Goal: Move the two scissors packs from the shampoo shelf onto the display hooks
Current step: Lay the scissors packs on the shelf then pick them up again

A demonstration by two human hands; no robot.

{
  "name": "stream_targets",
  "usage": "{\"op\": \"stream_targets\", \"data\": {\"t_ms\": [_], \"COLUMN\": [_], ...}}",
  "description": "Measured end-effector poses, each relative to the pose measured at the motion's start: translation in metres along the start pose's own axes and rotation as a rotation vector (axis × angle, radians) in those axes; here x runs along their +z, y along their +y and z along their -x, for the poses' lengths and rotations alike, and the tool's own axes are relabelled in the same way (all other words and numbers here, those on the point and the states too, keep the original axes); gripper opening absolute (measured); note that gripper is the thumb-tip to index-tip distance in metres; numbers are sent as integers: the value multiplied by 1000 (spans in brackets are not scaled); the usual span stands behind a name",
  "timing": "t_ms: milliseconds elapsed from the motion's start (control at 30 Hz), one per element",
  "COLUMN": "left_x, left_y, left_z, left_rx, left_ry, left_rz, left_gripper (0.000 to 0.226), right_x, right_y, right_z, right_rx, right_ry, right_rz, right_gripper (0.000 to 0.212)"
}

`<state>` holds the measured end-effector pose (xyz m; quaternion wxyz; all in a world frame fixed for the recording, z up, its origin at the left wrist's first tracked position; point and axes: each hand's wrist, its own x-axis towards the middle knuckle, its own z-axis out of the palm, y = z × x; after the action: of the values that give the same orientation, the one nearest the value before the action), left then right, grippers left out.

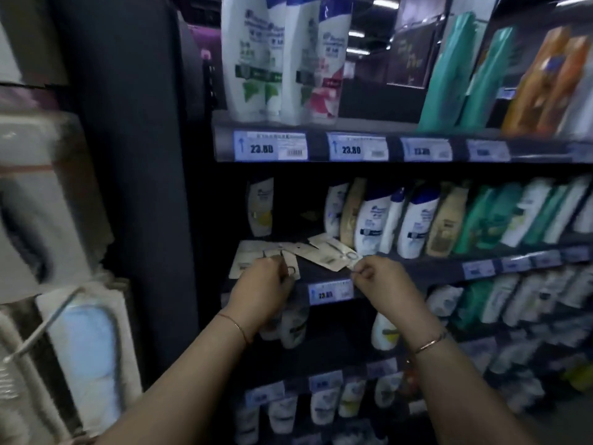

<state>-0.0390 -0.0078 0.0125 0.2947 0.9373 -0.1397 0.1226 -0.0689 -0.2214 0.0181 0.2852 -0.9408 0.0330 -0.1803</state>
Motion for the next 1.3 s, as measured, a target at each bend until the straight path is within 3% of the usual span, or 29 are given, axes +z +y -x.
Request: {"op": "stream_targets", "data": {"t_ms": [133, 267, 433, 767, 967, 1133, 1300], "left_x": [17, 21, 20, 22, 24, 27, 25], "left_y": [-4, -10, -22, -34, -33, -25, -21], "left_z": [-18, -26, -30, -35, -37, -38, -42], "left_rx": [-87, -193, -338, -423, -433, -472, -504], "left_ry": [87, 159, 135, 127, 138, 113, 80], "left_rz": [-1, -82, -150, -147, -32, -219, -151], "left_gripper": [18, 25, 42, 67, 66, 81, 60], "right_x": [9, 26, 43, 48, 51, 55, 57], "right_y": [18, 18, 19, 20, 19, 21, 23], "right_z": [-37, -56, -63, -71, -71, -70, -70], "right_rx": [-80, -212, -227, -211, -213, -239, -226], "right_ry": [-37, -65, -131, -122, -92, -56, -49], "right_rz": [-81, -60, -70, -80, -177, -183, -249], "right_gripper": [10, 35, 49, 41, 38, 36, 27]}}
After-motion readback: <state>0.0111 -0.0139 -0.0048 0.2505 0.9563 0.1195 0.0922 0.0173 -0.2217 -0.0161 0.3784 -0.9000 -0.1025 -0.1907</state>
